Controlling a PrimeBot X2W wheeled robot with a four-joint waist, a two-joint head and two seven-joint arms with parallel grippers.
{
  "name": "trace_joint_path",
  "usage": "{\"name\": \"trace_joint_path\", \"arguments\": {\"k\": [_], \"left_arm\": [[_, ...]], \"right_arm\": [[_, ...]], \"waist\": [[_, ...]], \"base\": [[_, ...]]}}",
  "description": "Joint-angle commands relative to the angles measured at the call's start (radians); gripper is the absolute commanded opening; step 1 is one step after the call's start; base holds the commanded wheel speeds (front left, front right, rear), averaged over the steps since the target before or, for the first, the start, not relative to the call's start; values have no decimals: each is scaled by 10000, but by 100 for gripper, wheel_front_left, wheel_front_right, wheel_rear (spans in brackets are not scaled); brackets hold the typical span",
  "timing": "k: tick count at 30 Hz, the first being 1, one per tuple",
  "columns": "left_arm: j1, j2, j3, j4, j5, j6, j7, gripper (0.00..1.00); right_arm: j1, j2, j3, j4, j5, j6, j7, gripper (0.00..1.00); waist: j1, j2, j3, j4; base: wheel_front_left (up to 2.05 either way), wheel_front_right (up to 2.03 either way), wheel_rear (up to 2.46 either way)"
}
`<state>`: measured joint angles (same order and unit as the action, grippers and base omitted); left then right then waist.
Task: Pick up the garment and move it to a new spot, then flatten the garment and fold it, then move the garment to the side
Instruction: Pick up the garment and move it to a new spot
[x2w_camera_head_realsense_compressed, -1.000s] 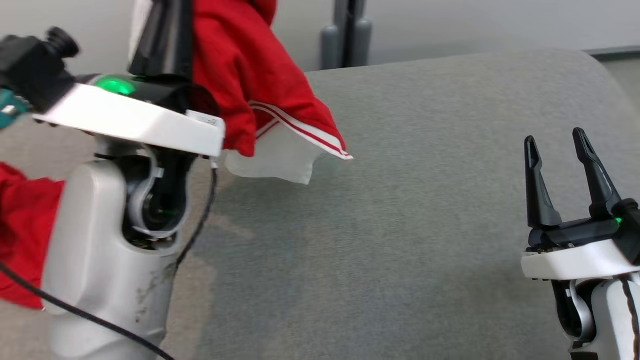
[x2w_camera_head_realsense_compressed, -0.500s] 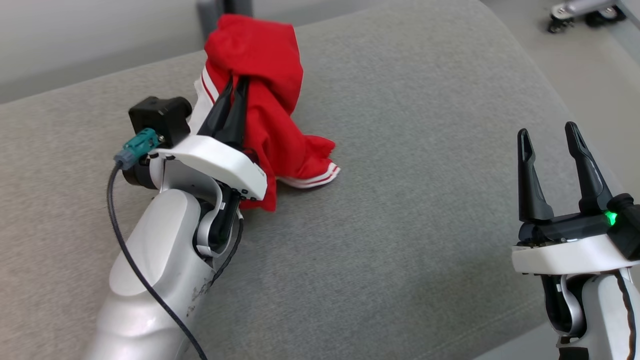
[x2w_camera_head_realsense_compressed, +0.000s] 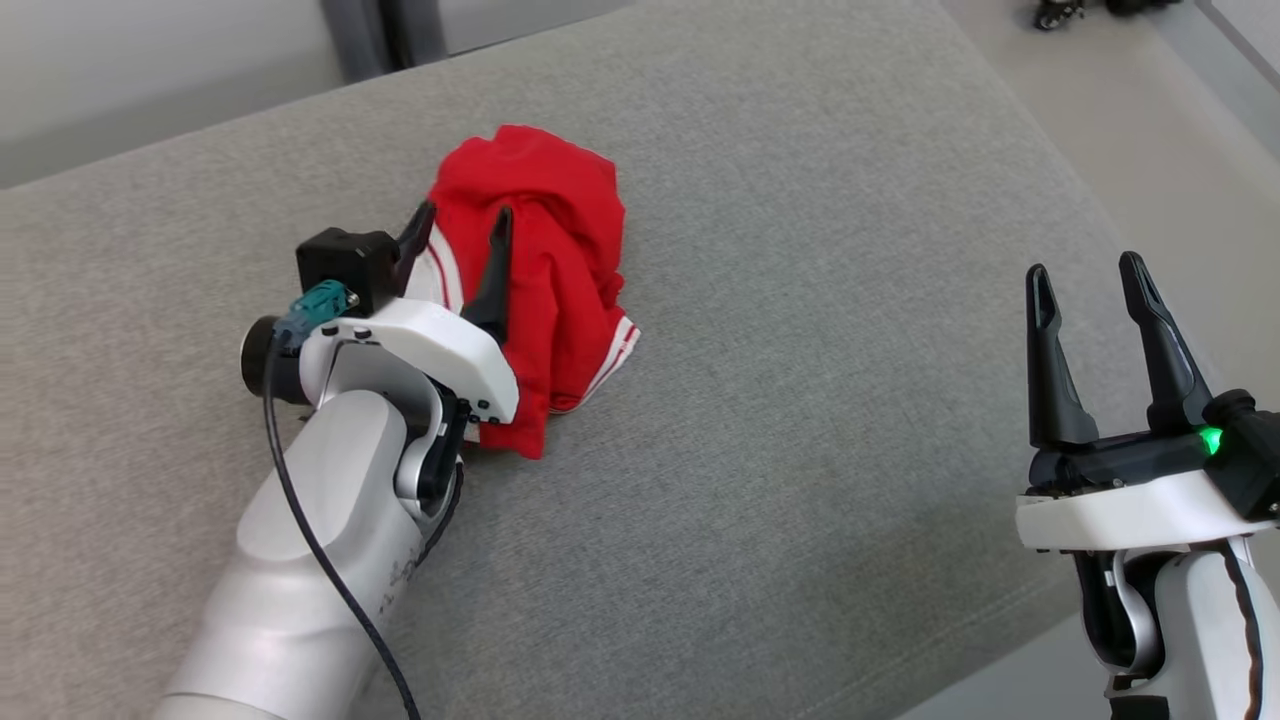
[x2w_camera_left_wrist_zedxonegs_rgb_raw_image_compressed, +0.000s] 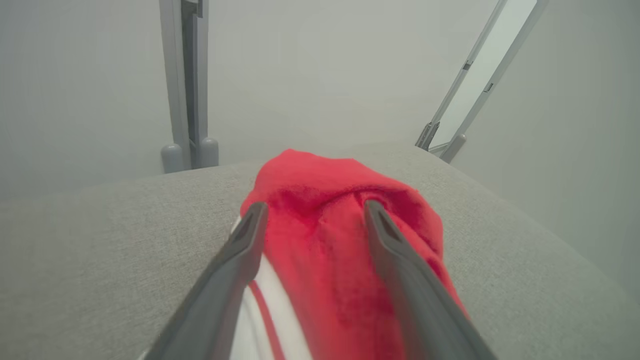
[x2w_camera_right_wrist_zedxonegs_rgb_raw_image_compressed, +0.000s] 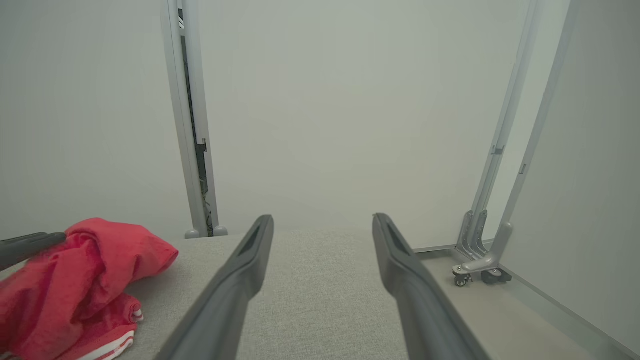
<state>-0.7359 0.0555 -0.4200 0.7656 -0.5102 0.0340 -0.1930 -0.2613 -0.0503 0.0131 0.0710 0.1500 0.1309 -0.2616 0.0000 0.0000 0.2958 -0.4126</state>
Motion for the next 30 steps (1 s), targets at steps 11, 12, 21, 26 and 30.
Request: {"name": "trace_joint_path", "arguments": {"k": [11, 12, 21, 26, 30], "left_arm": [[154, 283, 909, -1154, -230, 42, -709, 100], [305, 335, 1039, -1463, -123, 118, -720, 100], [3193, 848, 2099, -4541, 1214, 167, -713, 100], [4969, 661, 2724, -5758, 1760, 129, -713, 100], [5952, 290, 3071, -6357, 2165, 61, -714, 100]], "right_arm": [[227, -238, -35, -160, -184, -3, -55, 100], [241, -300, 2, -189, -205, -3, -55, 100], [556, -841, 434, -484, -311, -3, -55, 100], [765, -829, 576, -520, -198, -3, -53, 100], [952, -853, 686, -465, -316, -3, -55, 100]], "waist": [[0, 0, -1040, 1589], [0, 0, -1126, 1765], [0, 0, -1718, 3255], [0, 0, -1870, 3805], [0, 0, -1921, 4220]], "base": [[0, 0, 0], [0, 0, 0], [0, 0, 0], [0, 0, 0], [0, 0, 0]]}}
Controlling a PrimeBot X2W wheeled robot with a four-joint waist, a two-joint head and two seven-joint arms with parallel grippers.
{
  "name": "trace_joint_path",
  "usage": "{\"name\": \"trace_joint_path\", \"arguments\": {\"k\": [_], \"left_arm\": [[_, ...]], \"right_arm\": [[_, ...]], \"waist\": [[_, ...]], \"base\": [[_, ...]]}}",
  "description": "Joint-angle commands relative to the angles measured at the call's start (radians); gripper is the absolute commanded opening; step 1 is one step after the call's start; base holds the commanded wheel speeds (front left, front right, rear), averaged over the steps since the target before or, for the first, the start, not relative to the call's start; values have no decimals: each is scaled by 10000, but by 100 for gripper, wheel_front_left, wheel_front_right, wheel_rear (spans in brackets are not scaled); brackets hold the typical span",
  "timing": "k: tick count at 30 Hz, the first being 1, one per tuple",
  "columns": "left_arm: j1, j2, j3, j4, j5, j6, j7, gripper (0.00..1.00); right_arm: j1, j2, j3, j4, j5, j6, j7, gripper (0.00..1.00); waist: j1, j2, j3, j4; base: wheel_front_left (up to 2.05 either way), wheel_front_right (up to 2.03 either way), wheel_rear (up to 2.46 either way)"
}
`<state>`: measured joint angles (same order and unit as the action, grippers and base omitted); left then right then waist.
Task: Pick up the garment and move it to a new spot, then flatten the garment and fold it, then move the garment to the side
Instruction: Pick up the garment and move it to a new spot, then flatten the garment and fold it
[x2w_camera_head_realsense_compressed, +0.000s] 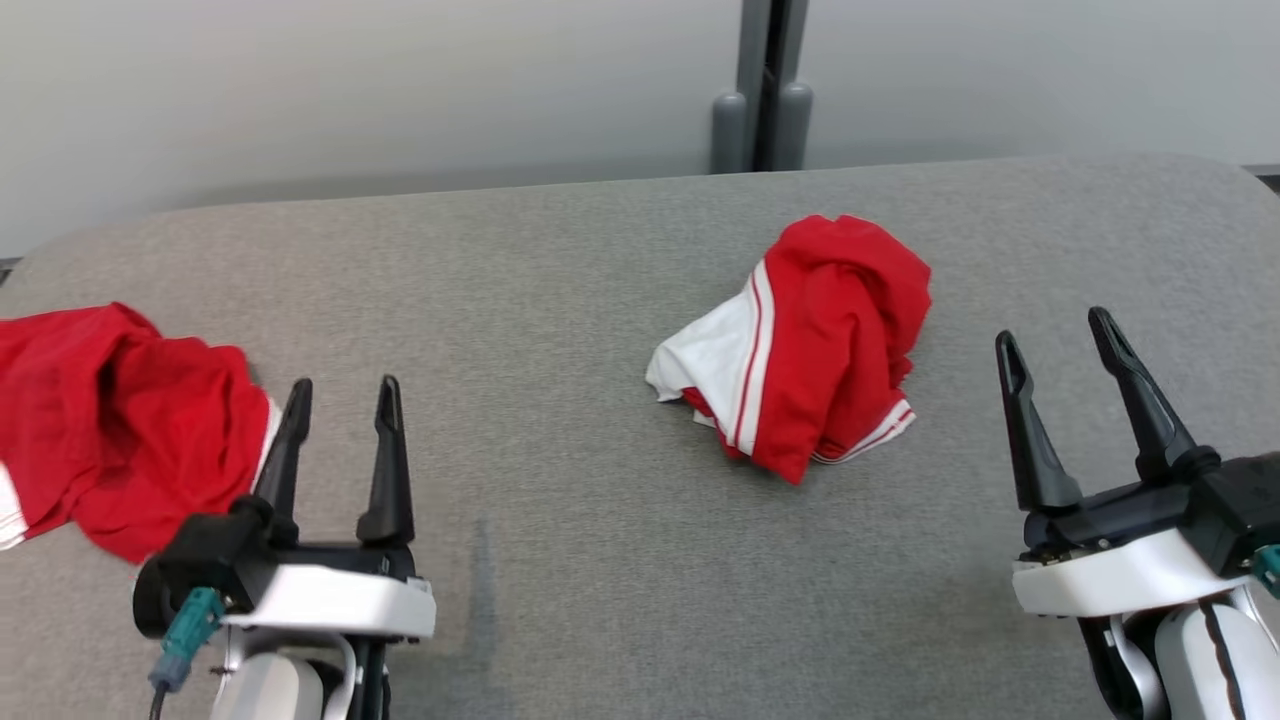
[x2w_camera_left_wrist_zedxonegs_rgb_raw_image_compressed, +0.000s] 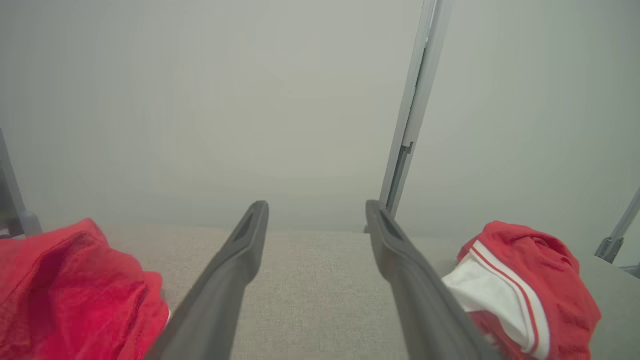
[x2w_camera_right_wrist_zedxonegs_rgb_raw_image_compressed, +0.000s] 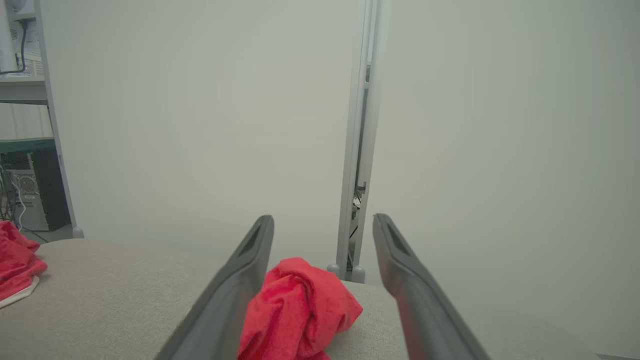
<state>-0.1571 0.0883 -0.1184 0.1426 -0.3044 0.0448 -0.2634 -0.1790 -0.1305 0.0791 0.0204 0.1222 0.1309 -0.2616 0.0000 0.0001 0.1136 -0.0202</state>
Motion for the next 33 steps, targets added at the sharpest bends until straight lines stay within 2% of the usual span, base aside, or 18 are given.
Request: {"name": "trace_joint_path", "arguments": {"k": [1, 6, 8, 13, 20, 23, 24, 28, 33], "left_arm": [[355, -127, 116, -259, 187, -71, -13, 100], [906, -299, 198, -588, 386, -184, -12, 100], [1086, -363, -43, -671, 797, -334, -12, 100], [1149, -365, -188, -897, 408, 28, -12, 100], [1048, -363, -326, -982, 304, 189, -13, 100], [992, -362, -371, -965, 289, 244, -13, 100], [899, -364, -451, -925, 238, 258, -13, 100], [769, -361, -643, -863, 157, 272, -13, 100], [554, -363, -876, -788, -108, 348, -13, 100]], "right_arm": [[145, -43, 76, 45, -57, -3, -53, 100], [286, -64, 132, 133, -95, -3, -53, 100], [342, -121, 240, 207, -172, -3, -55, 100], [347, -6, 186, 328, 98, -3, -53, 100], [260, -155, 394, 399, 44, -3, -53, 100], [140, -353, 860, 624, -132, -3, -55, 100], [-33, -594, 1336, 890, -373, -3, -53, 100], [-375, -907, 2151, 1743, -766, -3, -55, 100], [-922, -1005, 2642, 2972, -938, -3, -55, 100]], "waist": [[0, -1, -89, 372], [0, -1, -72, 728], [0, -1, -71, 936], [0, -1, -69, 1159], [0, -1, -66, 1252], [0, -1, 20, 1281], [0, -1, 89, 1341], [0, -1, 246, 1539], [0, -1, 504, 1915]], "base": [[0, 0, 0], [0, 0, 0], [0, 0, 0], [0, 0, 0], [0, 0, 0], [0, 0, 0], [0, 0, 0], [0, 0, 0], [0, 0, 0]]}}
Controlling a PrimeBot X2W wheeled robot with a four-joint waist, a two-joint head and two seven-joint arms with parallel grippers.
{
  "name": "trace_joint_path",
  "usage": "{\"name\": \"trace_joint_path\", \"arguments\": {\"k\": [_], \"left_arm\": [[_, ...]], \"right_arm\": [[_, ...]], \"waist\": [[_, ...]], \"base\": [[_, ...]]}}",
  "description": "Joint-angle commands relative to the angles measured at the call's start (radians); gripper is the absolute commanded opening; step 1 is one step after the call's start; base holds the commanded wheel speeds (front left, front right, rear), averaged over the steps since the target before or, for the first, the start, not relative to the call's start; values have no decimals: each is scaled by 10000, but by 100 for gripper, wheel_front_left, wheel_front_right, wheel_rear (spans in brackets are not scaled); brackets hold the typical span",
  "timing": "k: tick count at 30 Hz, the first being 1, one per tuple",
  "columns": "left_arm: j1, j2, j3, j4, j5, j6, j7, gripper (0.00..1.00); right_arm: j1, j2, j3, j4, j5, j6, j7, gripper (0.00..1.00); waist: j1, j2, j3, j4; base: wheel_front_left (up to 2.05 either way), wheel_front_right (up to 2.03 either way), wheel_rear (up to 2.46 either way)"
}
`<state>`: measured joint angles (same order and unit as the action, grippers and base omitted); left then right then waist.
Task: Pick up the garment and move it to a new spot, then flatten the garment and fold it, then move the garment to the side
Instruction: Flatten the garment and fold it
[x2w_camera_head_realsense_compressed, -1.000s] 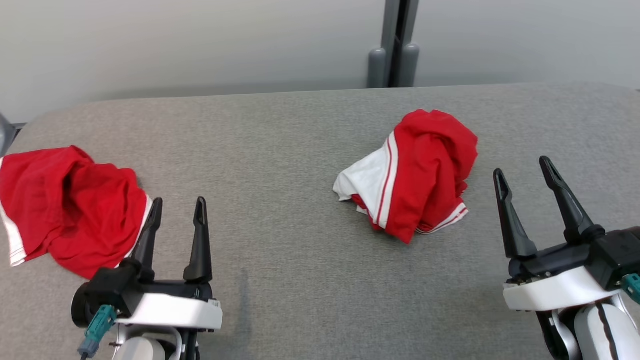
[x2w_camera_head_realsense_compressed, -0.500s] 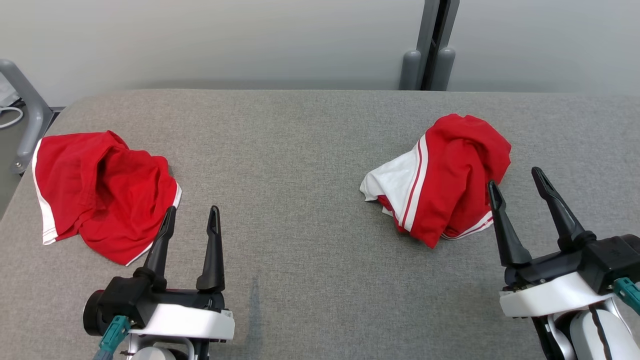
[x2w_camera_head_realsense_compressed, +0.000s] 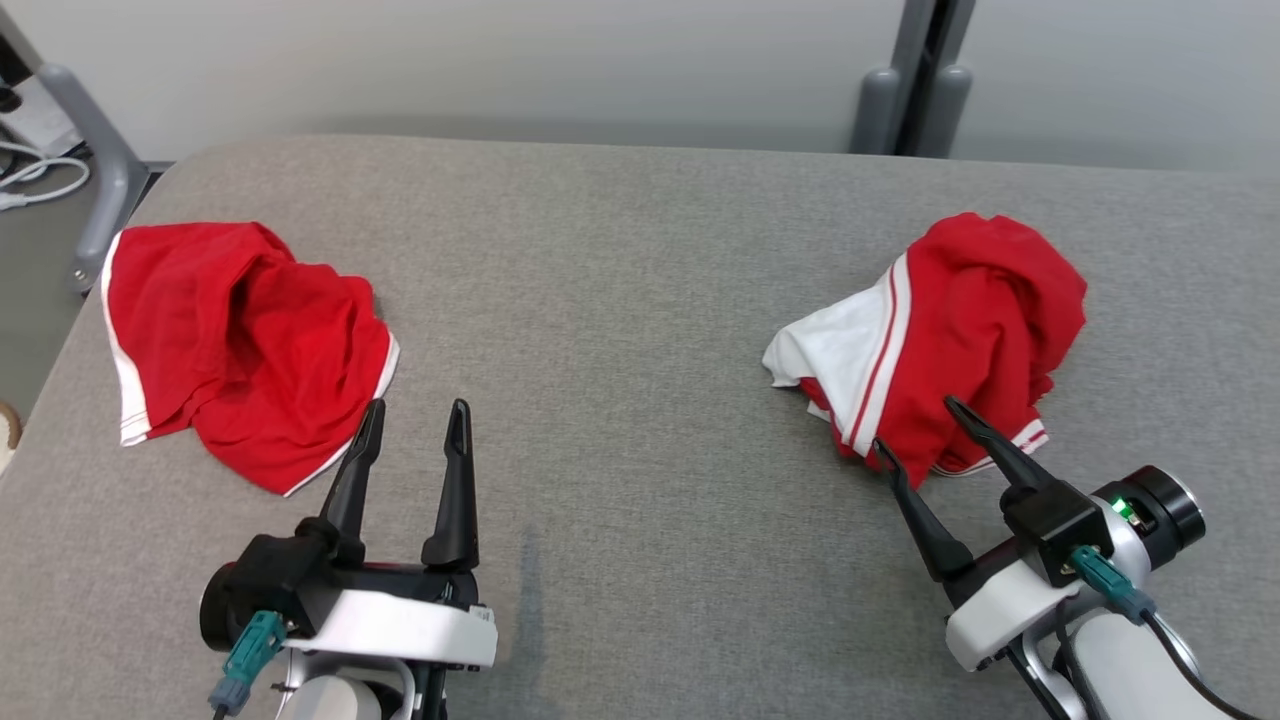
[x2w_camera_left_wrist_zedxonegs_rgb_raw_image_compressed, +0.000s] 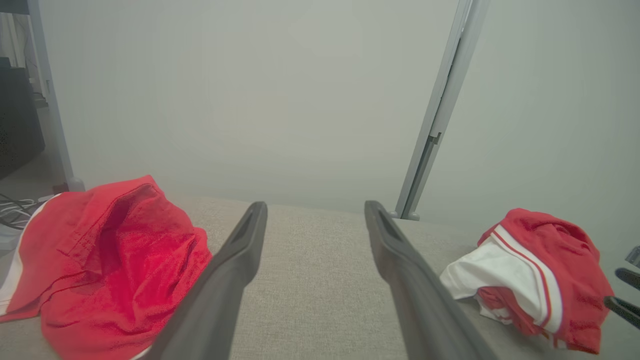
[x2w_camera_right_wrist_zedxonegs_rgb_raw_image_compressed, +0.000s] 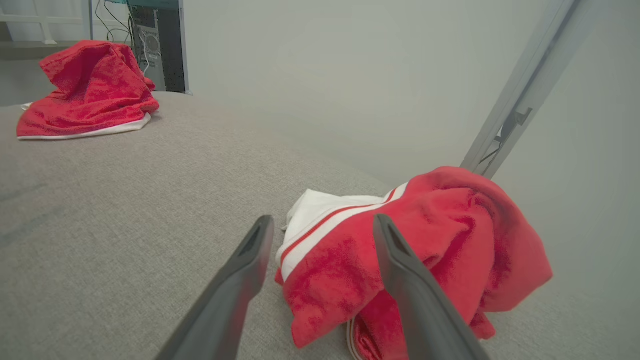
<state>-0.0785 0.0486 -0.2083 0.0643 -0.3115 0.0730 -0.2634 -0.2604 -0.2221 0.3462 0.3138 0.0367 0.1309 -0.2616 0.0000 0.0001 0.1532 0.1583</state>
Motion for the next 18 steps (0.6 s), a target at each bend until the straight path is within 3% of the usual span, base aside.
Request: {"name": "trace_joint_path", "arguments": {"k": [1, 7, 13, 14, 15, 17, 18], "left_arm": [[-242, 32, -4, -10, -98, 81, -13, 100], [-313, 35, -174, -12, -246, 148, -15, 100], [-403, 31, -309, -25, -379, 247, -13, 100], [-398, 31, -320, -25, -407, 256, -13, 100], [-394, 33, -335, -25, -418, 264, -13, 100], [-426, 34, -354, -24, -419, 266, -13, 100], [-447, 33, -357, -25, -430, 282, -13, 100]], "right_arm": [[-191, -89, 18, 288, -169, -3, -53, 100], [-685, 6, -116, 1566, -867, -3, -53, 100], [-898, 142, -585, 2013, -1257, -3, -53, 100], [-913, 171, -699, 2099, -1314, -3, -53, 96], [-930, 194, -770, 2193, -1389, -3, -53, 45], [-984, 271, -893, 2364, -1472, -3, -53, 0], [-995, 290, -945, 2409, -1486, -3, -53, 0]], "waist": [[0, -1, 157, 212], [0, -1, 403, 628], [0, -1, 562, 883], [0, -1, 571, 905], [0, -1, 580, 926], [0, -1, 593, 957], [0, -1, 600, 967]], "base": [[0, 0, 0], [0, 0, 0], [0, 0, 0], [0, 0, 0], [0, 0, 0], [0, 0, 0], [0, 0, 0]]}}
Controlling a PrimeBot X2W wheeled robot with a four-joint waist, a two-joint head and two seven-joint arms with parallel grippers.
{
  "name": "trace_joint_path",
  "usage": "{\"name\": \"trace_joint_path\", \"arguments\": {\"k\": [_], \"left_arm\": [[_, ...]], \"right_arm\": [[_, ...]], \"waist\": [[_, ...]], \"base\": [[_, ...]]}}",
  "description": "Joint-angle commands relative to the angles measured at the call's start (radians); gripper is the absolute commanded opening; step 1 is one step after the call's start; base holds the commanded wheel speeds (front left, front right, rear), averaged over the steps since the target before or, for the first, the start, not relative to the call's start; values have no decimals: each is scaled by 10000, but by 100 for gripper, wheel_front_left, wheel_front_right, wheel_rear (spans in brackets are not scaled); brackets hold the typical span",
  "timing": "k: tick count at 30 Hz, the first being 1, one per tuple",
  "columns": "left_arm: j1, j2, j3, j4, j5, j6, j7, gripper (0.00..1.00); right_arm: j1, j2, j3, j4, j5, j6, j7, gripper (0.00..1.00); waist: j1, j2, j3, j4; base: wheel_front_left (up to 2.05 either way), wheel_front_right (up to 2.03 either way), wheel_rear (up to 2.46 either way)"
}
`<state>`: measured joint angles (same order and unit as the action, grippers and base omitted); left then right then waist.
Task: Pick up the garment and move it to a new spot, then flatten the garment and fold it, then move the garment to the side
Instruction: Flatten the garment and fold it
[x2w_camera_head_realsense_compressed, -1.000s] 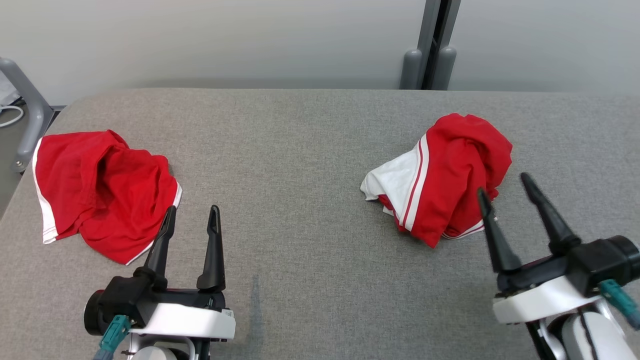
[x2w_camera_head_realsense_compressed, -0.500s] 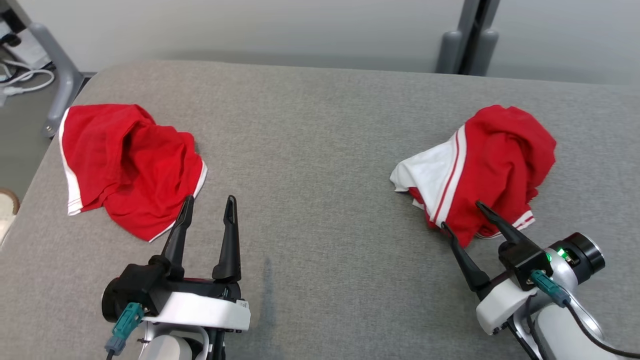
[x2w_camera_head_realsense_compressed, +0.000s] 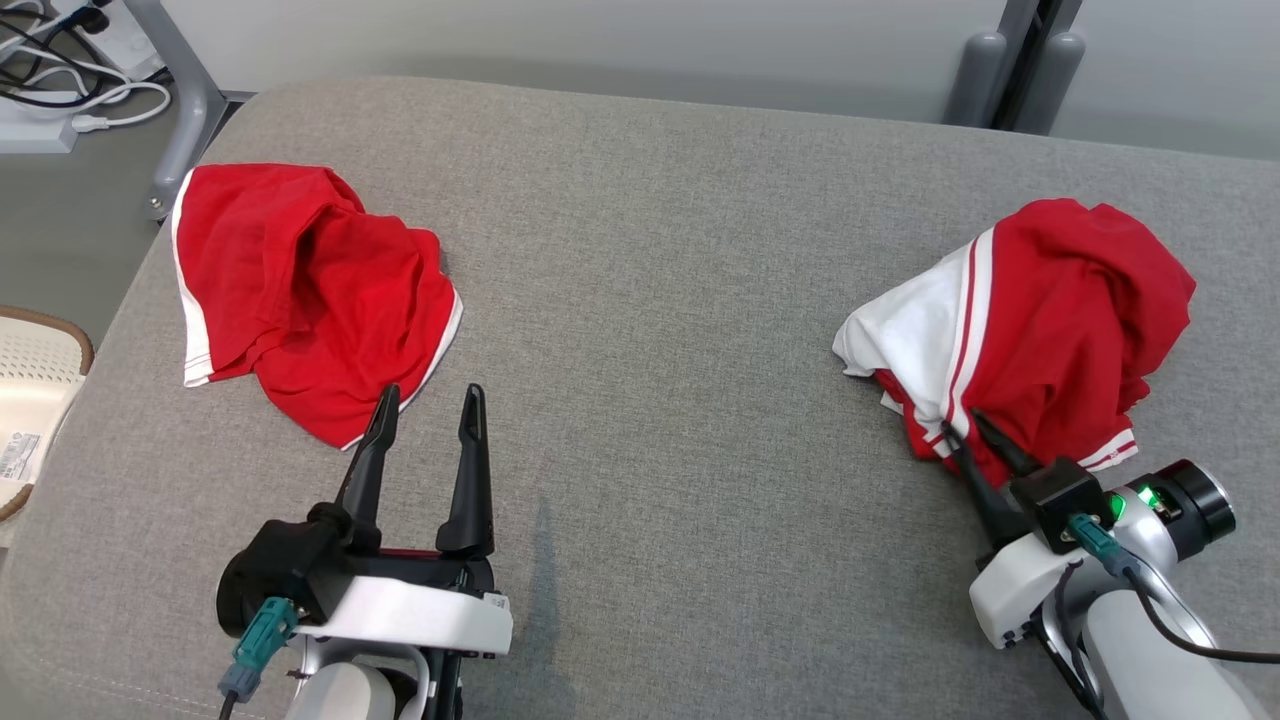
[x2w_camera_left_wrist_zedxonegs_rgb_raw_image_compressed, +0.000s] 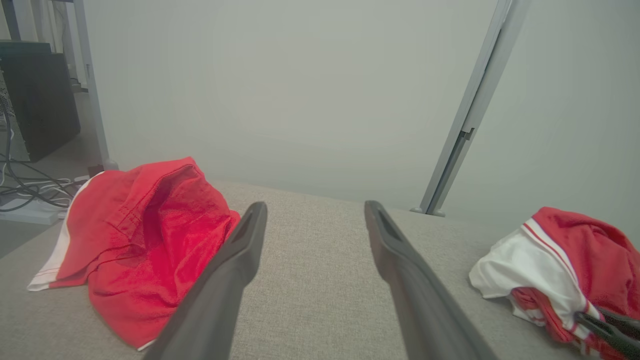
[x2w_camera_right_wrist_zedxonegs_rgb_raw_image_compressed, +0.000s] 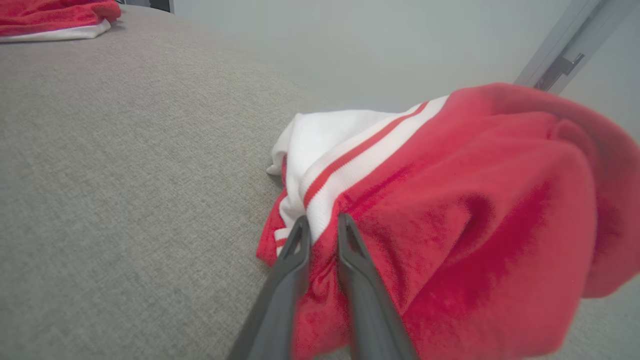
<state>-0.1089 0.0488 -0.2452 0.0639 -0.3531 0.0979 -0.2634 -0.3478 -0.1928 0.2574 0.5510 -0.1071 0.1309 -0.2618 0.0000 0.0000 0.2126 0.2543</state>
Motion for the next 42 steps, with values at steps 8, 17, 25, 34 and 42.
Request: {"name": "trace_joint_path", "arguments": {"k": [8, 17, 25, 34, 42], "left_arm": [[-110, 32, 55, 35, -51, 73, -13, 100], [200, 32, -104, 271, -31, -59, -13, 100], [612, 31, -208, 406, -106, -74, -13, 100], [1062, 32, -50, 290, -172, -5, -13, 100], [608, 31, -262, 176, -195, -62, -12, 100]], "right_arm": [[-118, 241, -108, -295, 269, -3, -53, 0], [-682, 696, 1231, -1244, 1715, -3, -53, 0], [-2903, 1159, 2934, -1749, 4116, -3, -53, 0], [-4588, 1320, 1120, -2251, 8489, -3, 407, 0], [-3737, -383, -971, 582, 10130, 5, 1657, 0]], "waist": [[0, 0, -139, -55], [0, 0, -888, -219], [0, 0, -1801, -285], [0, 0, -2190, -492], [0, 0, -1429, -514]], "base": [[0, 0, 0], [0, 0, 0], [0, 0, 0], [0, 0, 0], [0, 0, 0]]}}
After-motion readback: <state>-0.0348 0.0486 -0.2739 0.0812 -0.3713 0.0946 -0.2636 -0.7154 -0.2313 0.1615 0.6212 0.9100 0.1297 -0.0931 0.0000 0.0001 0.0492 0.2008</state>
